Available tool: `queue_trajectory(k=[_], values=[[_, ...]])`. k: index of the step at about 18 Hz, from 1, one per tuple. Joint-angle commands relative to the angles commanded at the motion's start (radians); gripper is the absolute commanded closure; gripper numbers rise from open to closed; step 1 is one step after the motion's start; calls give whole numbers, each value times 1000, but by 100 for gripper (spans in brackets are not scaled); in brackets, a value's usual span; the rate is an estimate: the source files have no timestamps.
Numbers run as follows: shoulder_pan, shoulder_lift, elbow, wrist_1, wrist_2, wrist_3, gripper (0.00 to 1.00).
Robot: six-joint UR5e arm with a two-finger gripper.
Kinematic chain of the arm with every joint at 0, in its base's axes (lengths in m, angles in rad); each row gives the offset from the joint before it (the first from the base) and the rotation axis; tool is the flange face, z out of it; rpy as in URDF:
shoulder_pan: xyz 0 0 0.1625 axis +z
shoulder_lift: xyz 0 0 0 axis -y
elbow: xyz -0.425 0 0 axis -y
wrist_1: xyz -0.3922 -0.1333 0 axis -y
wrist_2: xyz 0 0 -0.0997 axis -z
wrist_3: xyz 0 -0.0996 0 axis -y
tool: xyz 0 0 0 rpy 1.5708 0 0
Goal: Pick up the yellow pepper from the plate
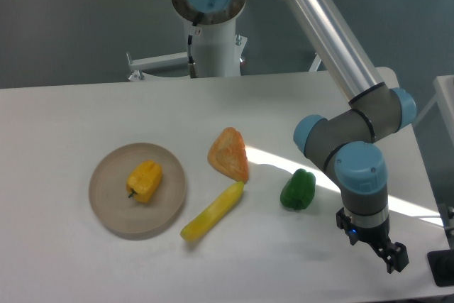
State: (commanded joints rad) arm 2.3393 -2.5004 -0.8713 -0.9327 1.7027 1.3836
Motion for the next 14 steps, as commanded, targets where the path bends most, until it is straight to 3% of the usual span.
queue_trajectory(k=[14], values=[[-2, 38, -3, -5, -3, -37, 0]])
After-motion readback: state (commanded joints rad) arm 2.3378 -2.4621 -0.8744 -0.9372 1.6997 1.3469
